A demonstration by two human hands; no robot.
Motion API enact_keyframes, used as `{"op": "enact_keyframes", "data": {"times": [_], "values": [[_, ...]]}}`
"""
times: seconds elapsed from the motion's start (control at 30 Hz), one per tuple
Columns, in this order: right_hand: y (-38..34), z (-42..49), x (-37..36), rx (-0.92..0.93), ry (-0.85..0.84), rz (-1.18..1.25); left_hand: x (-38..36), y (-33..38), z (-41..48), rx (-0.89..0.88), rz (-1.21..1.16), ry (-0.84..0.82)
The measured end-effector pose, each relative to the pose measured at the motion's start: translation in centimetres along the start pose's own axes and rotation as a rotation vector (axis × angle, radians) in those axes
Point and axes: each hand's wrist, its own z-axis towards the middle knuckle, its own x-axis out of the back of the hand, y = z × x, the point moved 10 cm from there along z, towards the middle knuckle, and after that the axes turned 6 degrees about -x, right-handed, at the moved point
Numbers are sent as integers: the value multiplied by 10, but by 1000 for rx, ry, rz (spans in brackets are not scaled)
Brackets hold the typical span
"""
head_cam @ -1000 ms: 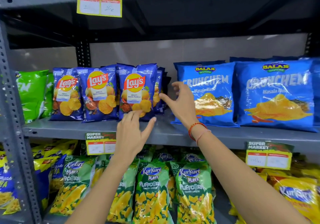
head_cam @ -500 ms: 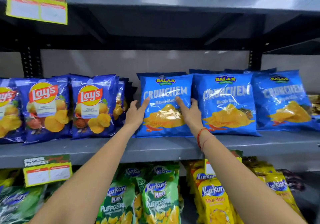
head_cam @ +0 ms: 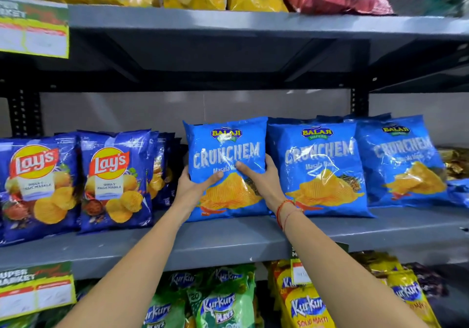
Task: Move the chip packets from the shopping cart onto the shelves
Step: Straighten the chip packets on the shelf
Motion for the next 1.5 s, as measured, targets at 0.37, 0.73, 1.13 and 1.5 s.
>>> {"op": "enact_keyframes", "data": {"times": [0.37, 0.73, 1.13, 1.5], "values": [[-35, -35, 7, 189, 235, -495, 20, 24, -11, -119, 254, 296], [-101, -65, 141, 425, 669, -722, -149, 74, -53, -524, 486, -110], [-36, -13, 216, -107, 556, -508, -211, -2, -33, 58, 331, 20], [-33, -5, 226, 45, 595, -470, -226, -7, -40, -53, 352, -5]]}}
